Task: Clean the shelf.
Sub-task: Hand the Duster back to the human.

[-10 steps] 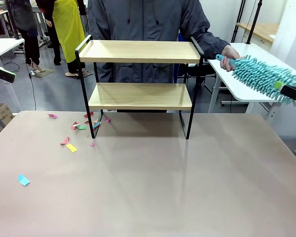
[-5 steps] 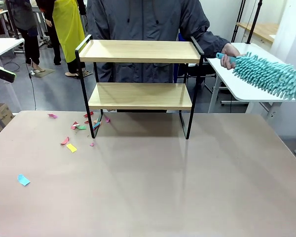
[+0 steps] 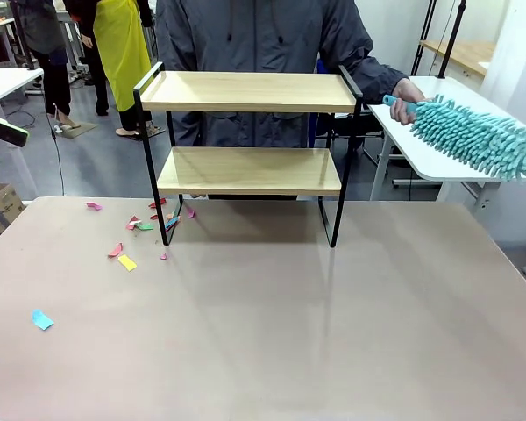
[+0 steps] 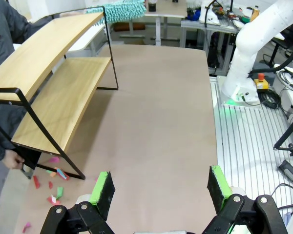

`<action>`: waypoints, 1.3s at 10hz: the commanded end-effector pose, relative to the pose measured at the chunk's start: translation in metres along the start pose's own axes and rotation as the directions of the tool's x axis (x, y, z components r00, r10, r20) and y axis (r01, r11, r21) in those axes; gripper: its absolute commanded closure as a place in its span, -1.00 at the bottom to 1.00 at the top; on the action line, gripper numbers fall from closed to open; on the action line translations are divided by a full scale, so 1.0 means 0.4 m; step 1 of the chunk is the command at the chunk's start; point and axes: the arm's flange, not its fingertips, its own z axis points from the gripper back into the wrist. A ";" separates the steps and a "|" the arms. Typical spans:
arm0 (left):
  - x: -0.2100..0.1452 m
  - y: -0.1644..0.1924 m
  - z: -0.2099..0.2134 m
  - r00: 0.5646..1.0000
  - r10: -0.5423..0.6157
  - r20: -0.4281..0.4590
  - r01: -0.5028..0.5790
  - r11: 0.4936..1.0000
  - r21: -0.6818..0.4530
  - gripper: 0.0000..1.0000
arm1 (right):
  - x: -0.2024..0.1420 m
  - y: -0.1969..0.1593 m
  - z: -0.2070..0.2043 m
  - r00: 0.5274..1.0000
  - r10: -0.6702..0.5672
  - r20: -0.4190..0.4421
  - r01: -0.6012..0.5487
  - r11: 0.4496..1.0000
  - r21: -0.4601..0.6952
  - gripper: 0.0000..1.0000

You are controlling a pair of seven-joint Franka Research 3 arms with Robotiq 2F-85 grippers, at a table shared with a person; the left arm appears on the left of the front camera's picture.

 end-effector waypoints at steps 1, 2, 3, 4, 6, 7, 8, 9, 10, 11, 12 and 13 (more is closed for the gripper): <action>0.002 0.002 -0.003 1.000 -0.019 0.025 0.019 1.000 -0.001 -1.00 | 0.002 0.017 -0.008 1.000 0.011 0.003 -0.010 1.000 -0.017 -1.00; 0.002 0.002 -0.003 1.000 -0.019 0.025 0.019 1.000 -0.001 -1.00 | 0.002 0.017 -0.008 1.000 0.011 0.003 -0.010 1.000 -0.017 -1.00; 0.002 0.002 -0.003 1.000 -0.019 0.025 0.019 1.000 -0.001 -1.00 | 0.002 0.017 -0.008 1.000 0.011 0.003 -0.010 1.000 -0.017 -1.00; 0.002 0.002 -0.003 1.000 -0.019 0.025 0.019 1.000 -0.001 -1.00 | 0.002 0.017 -0.008 1.000 0.011 0.003 -0.010 1.000 -0.017 -1.00; 0.002 0.002 -0.003 1.000 -0.019 0.025 0.019 1.000 -0.001 -1.00 | 0.002 0.017 -0.008 1.000 0.011 0.003 -0.010 1.000 -0.017 -1.00; 0.002 0.002 -0.003 1.000 -0.019 0.025 0.019 1.000 -0.001 -1.00 | 0.002 0.017 -0.008 1.000 0.011 0.003 -0.010 1.000 -0.017 -1.00; 0.002 0.002 -0.003 1.000 -0.019 0.025 0.019 1.000 -0.001 -1.00 | 0.002 0.017 -0.008 1.000 0.011 0.003 -0.010 1.000 -0.017 -1.00; 0.002 0.002 -0.003 1.000 -0.019 0.025 0.019 1.000 -0.001 -1.00 | 0.002 0.017 -0.008 1.000 0.011 0.003 -0.010 1.000 -0.017 -1.00; 0.002 0.002 -0.003 1.000 -0.019 0.025 0.019 1.000 -0.001 -1.00 | 0.002 0.017 -0.008 1.000 0.011 0.003 -0.010 1.000 -0.017 -1.00; 0.002 0.002 -0.003 1.000 -0.019 0.025 0.019 1.000 -0.001 -1.00 | 0.002 0.017 -0.008 1.000 0.011 0.003 -0.010 1.000 -0.017 -1.00; 0.002 0.002 -0.003 1.000 -0.019 0.025 0.019 1.000 -0.001 -1.00 | 0.002 0.017 -0.008 1.000 0.011 0.003 -0.010 1.000 -0.017 -1.00; 0.002 0.002 -0.003 1.000 -0.019 0.025 0.019 1.000 -0.001 -1.00 | 0.002 0.017 -0.008 1.000 0.011 0.003 -0.010 1.000 -0.017 -1.00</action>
